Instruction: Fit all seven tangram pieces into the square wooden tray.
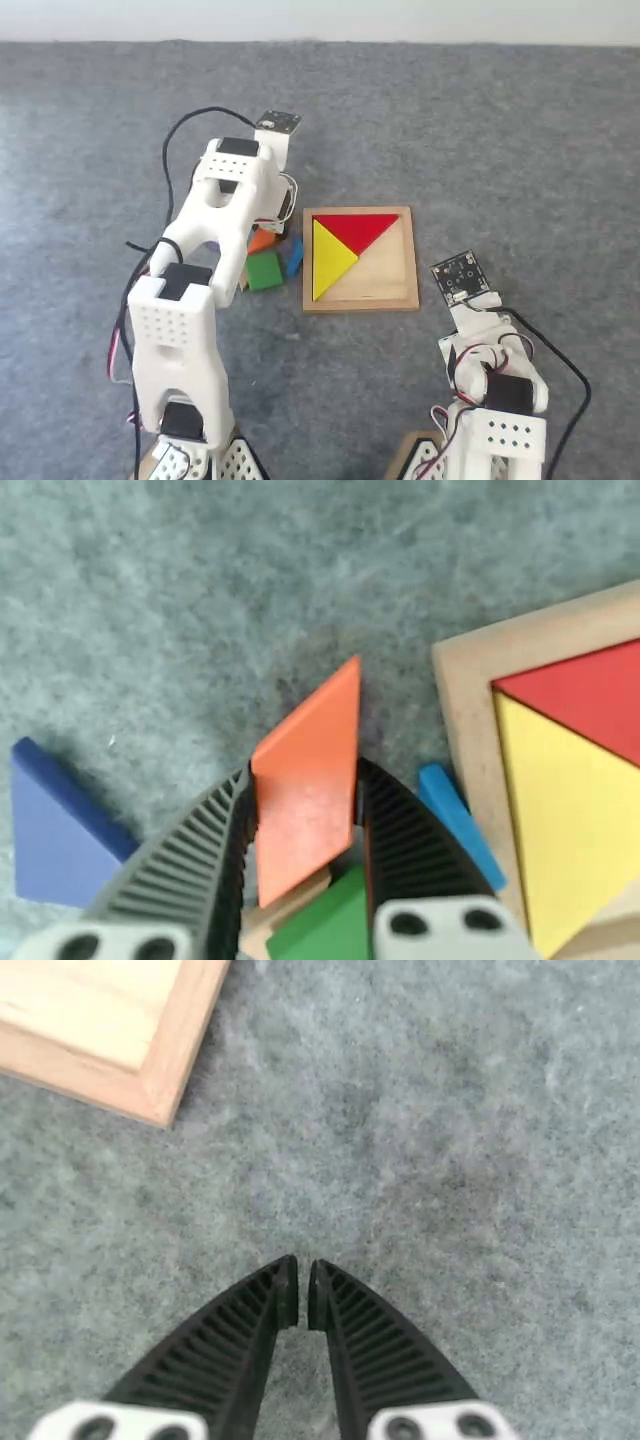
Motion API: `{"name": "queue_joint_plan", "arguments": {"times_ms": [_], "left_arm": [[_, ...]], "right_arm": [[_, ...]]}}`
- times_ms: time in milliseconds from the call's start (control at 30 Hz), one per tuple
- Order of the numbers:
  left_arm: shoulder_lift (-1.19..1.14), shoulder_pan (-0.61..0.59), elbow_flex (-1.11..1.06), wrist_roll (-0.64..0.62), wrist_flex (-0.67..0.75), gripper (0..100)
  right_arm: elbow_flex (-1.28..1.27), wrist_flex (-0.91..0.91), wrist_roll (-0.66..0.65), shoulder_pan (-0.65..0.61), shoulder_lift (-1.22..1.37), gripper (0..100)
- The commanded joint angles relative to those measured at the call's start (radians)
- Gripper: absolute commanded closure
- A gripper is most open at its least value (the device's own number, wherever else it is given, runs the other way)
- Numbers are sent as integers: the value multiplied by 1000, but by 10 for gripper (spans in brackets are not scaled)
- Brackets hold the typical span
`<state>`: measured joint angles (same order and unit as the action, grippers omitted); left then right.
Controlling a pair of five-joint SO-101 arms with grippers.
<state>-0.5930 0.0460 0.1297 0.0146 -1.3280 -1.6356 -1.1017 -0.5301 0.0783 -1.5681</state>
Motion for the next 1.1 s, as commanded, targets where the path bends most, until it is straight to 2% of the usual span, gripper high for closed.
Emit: {"name": "queue_joint_plan", "arguments": {"times_ms": [0,167,300,500,700,867,1000,1067], "left_arm": [[158,9,79,-29,-64,987],[299,87,79,-101,-126,987],[301,235,76,-189,-146,987],[186,457,94,-428,-115,987],[37,525,154,-506,-38,987],[-34,525,249,-508,-20,986],[-43,525,288,-410,-18,977],[-46,523,292,-390,-17,940]], "right_arm": [[25,12,-2,21,-10,959],[28,13,18,28,-10,957],[26,16,20,28,-10,957],[26,16,21,30,-10,957],[25,16,20,28,-10,957],[26,16,20,28,-10,957],[25,15,20,28,-10,957],[25,15,20,28,-10,958]]}}
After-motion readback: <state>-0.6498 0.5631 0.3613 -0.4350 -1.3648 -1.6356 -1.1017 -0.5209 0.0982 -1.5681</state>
